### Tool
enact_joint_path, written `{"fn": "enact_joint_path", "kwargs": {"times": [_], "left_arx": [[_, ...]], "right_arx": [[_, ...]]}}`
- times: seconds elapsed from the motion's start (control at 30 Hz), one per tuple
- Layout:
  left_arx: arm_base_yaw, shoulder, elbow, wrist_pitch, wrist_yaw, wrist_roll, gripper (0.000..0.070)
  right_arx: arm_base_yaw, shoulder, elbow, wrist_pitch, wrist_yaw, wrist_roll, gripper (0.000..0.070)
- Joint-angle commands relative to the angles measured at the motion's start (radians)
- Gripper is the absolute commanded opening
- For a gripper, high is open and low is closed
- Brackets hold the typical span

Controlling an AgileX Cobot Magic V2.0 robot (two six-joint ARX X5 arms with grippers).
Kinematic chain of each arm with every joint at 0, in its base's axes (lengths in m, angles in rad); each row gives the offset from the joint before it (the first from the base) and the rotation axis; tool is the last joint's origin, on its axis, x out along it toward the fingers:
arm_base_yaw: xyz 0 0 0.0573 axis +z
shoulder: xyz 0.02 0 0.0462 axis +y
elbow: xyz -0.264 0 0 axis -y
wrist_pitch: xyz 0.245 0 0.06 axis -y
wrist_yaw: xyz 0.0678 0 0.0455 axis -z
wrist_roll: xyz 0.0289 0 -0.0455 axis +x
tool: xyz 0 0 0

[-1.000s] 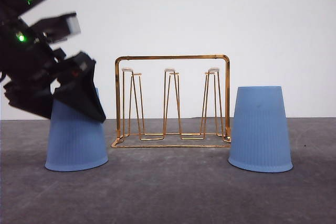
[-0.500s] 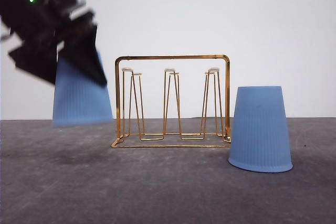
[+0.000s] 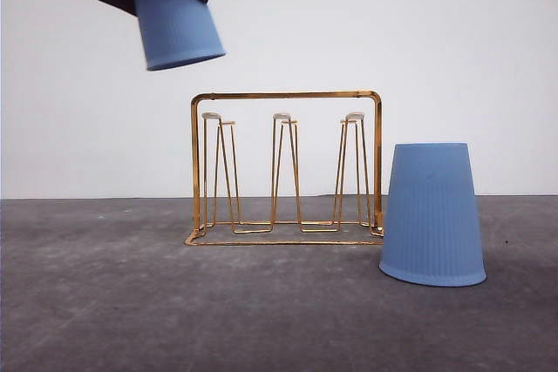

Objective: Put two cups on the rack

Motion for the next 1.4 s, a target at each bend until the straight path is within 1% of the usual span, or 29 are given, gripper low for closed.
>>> {"fn": "enact_joint_path", "kwargs": {"times": [0.0, 0.17, 0.5, 0.53, 0.57, 0.63, 0.67, 0.7, 0.77, 0.8, 0.93, 1.0, 1.03, 1.07, 1.17, 1.23, 1.27, 1.33, 1.37], "left_arx": [[-0.011, 0.035, 0.016, 0.025, -0.017, -0.012, 0.0311], [-0.02, 0.127, 0.016, 0.051, -0.031, -0.011, 0.0311], [-0.024, 0.36, 0.016, 0.08, -0.034, -0.009, 0.0316], [-0.025, 0.374, 0.016, 0.082, -0.034, -0.009, 0.0332], [-0.026, 0.385, 0.016, 0.083, -0.034, -0.009, 0.0375], [-0.029, 0.393, 0.016, 0.081, -0.034, -0.009, 0.0525], [-0.03, 0.392, 0.016, 0.078, -0.034, -0.008, 0.0579], [-0.03, 0.386, 0.019, 0.069, -0.034, -0.008, 0.06], [-0.029, 0.367, 0.039, 0.019, -0.034, -0.008, 0.0597], [-0.027, 0.355, 0.058, -0.027, -0.034, -0.008, 0.0595], [-0.014, 0.298, 0.161, -0.277, -0.01, -0.007, 0.0572], [-0.007, 0.262, 0.191, -0.372, 0.017, -0.003, 0.0518], [-0.003, 0.237, 0.194, -0.405, 0.036, -0.004, 0.0486], [0.001, 0.215, 0.194, -0.432, 0.054, -0.004, 0.0469], [0.013, 0.156, 0.19, -0.522, 0.085, -0.005, 0.046], [0.016, 0.115, 0.169, -0.572, 0.085, -0.005, 0.046], [0.016, 0.089, 0.142, -0.571, 0.085, -0.006, 0.046], [0.016, 0.024, 0.066, -0.541, 0.085, -0.018, 0.046], [0.016, -0.013, 0.014, -0.502, 0.084, -0.033, 0.046]], "right_arx": [[0.004, 0.003, 0.01, 0.01, 0.001, 0.003, 0.0474], [0.004, 0.003, 0.01, 0.009, 0.001, 0.023, 0.0474], [0.004, 0.003, 0.01, 0.007, 0.001, 0.024, 0.0474], [0.004, 0.003, 0.01, 0.006, 0.001, 0.024, 0.0474], [0.004, 0.003, 0.01, 0.006, 0.001, 0.024, 0.0474], [0.004, 0.003, 0.01, 0.006, 0.001, 0.024, 0.0474], [0.004, 0.003, 0.01, 0.007, 0.001, 0.024, 0.0474], [0.004, 0.003, 0.01, 0.007, 0.001, 0.024, 0.0474], [0.004, 0.003, 0.01, 0.006, 0.001, 0.024, 0.0474], [0.004, 0.003, 0.01, 0.006, 0.001, 0.025, 0.0474], [0.004, 0.003, 0.01, 0.006, 0.001, 0.03, 0.0474], [0.004, 0.003, 0.01, 0.006, 0.001, 0.039, 0.0474], [0.004, 0.003, 0.01, 0.006, 0.0, 0.049, 0.0474], [0.004, 0.003, 0.01, 0.006, 0.0, 0.056, 0.0474], [0.004, 0.003, 0.01, 0.003, -0.008, 0.078, 0.0474], [0.004, 0.003, 0.01, -0.003, -0.031, 0.085, 0.0474], [0.004, 0.003, 0.01, -0.008, -0.042, 0.095, 0.0474], [0.004, 0.006, 0.01, -0.02, -0.061, 0.106, 0.0474], [0.004, 0.011, 0.01, -0.026, -0.071, 0.107, 0.0474]]}}
